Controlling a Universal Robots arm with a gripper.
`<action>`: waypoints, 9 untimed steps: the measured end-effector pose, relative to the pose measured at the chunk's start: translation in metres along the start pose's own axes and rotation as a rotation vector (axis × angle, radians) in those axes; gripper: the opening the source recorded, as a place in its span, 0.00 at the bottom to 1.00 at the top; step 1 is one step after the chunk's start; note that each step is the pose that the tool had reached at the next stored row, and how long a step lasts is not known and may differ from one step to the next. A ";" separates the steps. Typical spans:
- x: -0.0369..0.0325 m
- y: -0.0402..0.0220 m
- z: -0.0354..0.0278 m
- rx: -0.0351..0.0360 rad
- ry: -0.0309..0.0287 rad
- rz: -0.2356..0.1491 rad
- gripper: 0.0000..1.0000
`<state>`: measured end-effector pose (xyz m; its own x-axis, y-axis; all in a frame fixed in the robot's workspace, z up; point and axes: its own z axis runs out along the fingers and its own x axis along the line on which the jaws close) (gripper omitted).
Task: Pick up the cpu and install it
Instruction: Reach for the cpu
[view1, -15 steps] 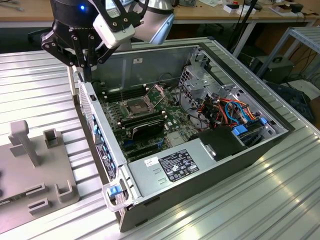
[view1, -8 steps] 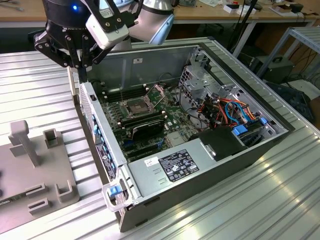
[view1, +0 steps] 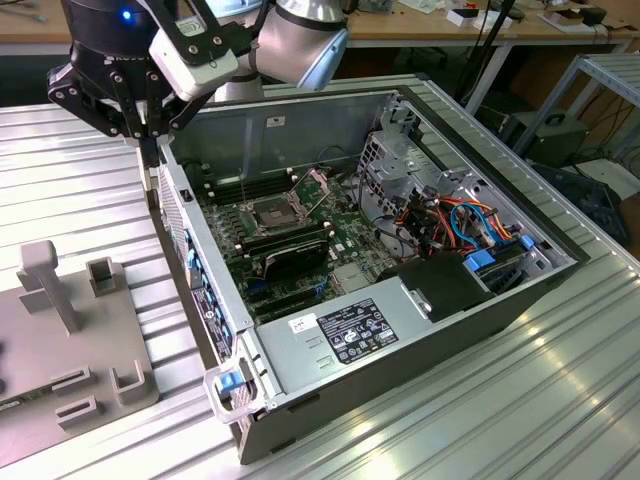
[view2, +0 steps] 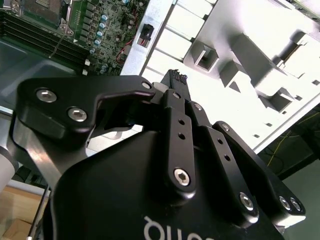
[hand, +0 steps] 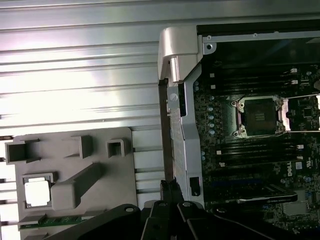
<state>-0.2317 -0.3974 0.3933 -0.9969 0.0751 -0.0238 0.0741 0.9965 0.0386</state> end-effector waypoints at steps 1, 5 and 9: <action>0.0002 0.0000 0.0000 0.0000 0.0000 0.000 0.11; 0.0003 0.0000 0.0000 0.0000 0.0000 0.000 0.11; 0.0006 0.0000 0.0000 0.0000 0.0000 0.000 0.11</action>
<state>-0.2323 -0.3974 0.3933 -0.9969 0.0753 -0.0238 0.0743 0.9965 0.0387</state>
